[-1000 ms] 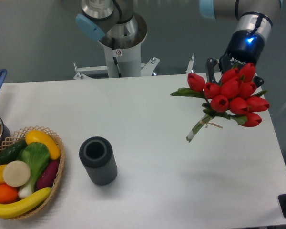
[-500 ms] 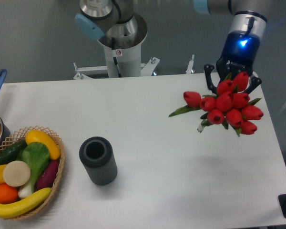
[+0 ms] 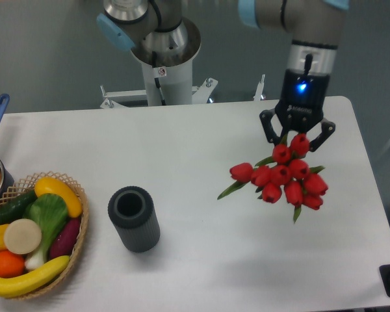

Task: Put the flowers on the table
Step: 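Lower the held tulip bouquet down onto the table surface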

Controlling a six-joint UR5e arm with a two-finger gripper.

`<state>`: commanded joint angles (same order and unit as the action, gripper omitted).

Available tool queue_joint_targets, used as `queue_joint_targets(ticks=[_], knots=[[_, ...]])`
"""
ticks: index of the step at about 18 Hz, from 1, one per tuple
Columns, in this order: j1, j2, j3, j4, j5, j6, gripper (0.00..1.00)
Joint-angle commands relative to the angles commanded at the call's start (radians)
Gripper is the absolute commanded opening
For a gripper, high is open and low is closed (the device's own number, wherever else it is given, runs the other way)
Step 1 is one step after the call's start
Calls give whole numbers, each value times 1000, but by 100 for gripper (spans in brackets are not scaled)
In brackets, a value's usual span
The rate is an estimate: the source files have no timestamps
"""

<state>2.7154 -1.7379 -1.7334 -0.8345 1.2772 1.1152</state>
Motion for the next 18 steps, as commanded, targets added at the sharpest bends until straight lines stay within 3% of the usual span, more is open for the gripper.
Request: queue_joint_targets(ticks=[4,13,18], knots=[[-91,-57,9,-2,216,2,32],[-235,-205,17,-2,540,2,32],[-266,-282,20,0,573,-2,33]])
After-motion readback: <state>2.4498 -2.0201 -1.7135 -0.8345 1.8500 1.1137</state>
